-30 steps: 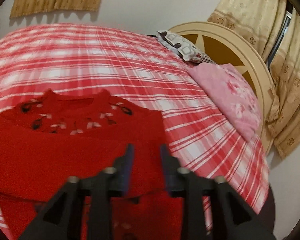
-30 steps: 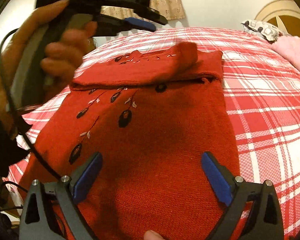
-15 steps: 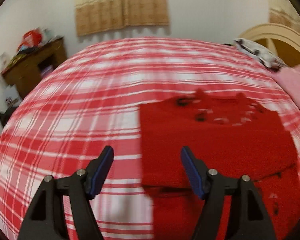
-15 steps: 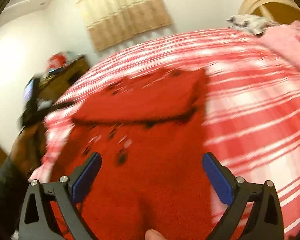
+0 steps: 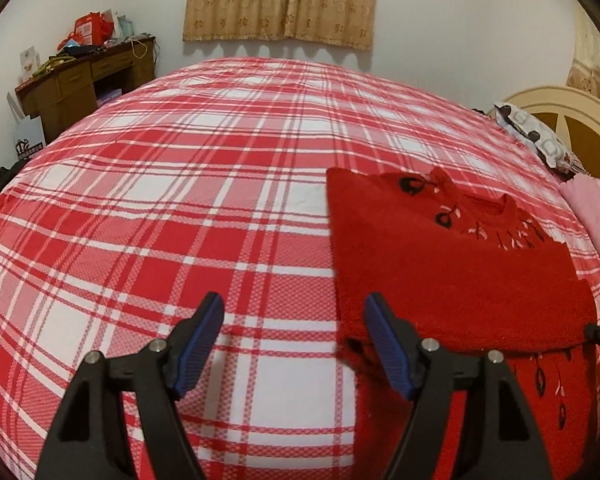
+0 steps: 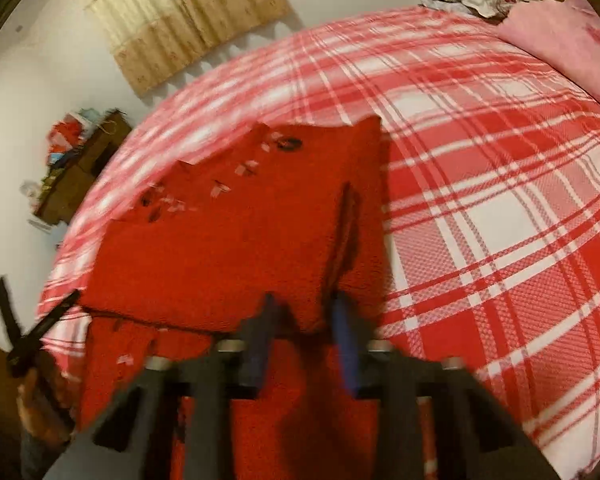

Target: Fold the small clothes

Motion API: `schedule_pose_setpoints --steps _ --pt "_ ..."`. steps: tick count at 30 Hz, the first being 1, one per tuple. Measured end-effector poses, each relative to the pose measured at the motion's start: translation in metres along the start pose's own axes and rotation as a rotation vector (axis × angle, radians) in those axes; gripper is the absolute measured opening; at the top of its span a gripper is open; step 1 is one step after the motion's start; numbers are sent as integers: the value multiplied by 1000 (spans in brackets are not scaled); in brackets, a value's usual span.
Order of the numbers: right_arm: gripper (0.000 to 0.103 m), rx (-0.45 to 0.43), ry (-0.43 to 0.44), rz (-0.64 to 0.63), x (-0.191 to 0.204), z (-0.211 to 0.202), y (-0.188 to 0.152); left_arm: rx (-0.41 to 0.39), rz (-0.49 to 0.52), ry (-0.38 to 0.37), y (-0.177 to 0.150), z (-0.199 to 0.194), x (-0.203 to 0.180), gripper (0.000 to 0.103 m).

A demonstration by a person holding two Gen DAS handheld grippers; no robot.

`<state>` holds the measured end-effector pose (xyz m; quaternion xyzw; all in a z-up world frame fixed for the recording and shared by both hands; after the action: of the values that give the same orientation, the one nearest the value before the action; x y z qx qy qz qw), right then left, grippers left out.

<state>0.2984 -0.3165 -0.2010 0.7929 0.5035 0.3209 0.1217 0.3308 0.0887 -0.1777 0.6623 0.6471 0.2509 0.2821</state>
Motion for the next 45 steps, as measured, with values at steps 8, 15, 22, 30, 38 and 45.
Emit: schedule_pose_setpoints --steps 8,15,22,30,38,45 --pt "10 -101 -45 -76 10 -29 7 11 35 1 -1 8 -7 91" --pt "10 -51 -114 -90 -6 -7 2 43 65 1 -7 15 -14 94" --pt "58 -178 -175 -110 11 -40 15 14 62 15 -5 8 -15 95" --pt "62 -103 -39 -207 51 -1 22 31 59 55 11 20 -18 95" --pt "62 -15 -126 -194 19 33 20 73 152 73 -2 31 -34 103" --pt "64 -29 -130 -212 34 19 25 71 147 70 -3 31 -34 103"
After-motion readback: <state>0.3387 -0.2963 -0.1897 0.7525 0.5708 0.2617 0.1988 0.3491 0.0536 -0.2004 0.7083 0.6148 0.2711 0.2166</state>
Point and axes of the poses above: each gripper's, at about its wrist camera, not at the fingertips, and z roughly the way its jaws point, x to its left, y to its top, the point moved 4 cm from there along z, roughly the way its jaws point, and after that the axes turned 7 degrees about z, right-handed, at the moved point
